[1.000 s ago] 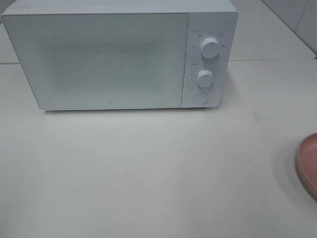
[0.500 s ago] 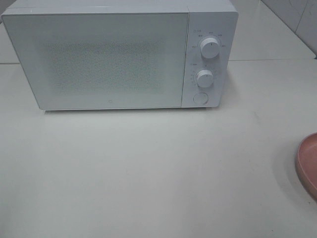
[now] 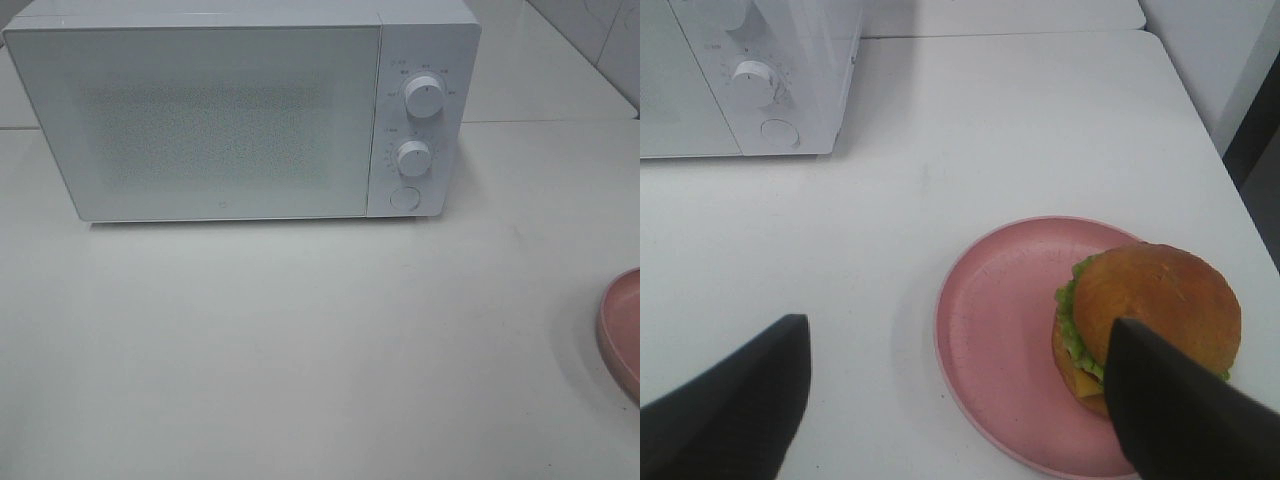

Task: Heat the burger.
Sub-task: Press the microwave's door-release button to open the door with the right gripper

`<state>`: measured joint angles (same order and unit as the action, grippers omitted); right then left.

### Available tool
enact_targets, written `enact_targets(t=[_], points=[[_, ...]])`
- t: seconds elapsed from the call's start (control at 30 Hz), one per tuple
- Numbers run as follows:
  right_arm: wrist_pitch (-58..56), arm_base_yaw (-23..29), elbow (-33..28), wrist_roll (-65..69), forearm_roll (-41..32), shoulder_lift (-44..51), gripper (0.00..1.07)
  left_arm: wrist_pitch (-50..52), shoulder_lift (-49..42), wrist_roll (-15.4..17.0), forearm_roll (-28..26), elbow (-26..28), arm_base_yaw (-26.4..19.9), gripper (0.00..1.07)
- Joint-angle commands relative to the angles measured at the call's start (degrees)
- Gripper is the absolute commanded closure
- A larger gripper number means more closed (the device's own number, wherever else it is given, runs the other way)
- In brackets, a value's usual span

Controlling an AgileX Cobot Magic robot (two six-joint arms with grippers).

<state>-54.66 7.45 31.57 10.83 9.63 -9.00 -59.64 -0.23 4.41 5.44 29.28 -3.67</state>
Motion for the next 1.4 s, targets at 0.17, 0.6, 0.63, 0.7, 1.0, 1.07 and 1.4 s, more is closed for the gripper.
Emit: enact_targets(t=[0.17,0.6,0.63,0.7,1.0,1.07,1.4], points=[[5.79,-0.17,0.40,1.03,0.29,-4.93,0.31,0.17,-1.09,0.00,-0.29,-0.29,-0.11,0.07],[18.74,-0.17,0.40,1.26,0.29,-17.99,0.31,0.17,-1.09,0.00,-0.29,-0.29,-0.11,0.07],[19.88,-0.17,0.40,1.26,0.29,-18.96,0.31,0.17,-1.09,0.00,-0.29,-0.29,-0.11,0.07],[21.89,-0.17,0.40,1.26,0.29,-20.74,0.31,0.17,-1.09,0.00,-0.29,-0.29,-0.11,0.07],[29.45,-0.17,0.40,1.26,0.23,-28.59,0.31,0.17,-1.09,0.00,-0.29,-0.29,-0.11,0.07],[32.43,-0.17,0.11,1.26,0.29,-31.34,0.31,0.17,-1.09,0.00,-0.29,-0.29,-0.11,0.07],[49.27,-0.17,-6.42,1.20,0.74,-37.18,0.31,0.17,-1.09,0.00,-0.29,-0.29,-0.11,0.07]])
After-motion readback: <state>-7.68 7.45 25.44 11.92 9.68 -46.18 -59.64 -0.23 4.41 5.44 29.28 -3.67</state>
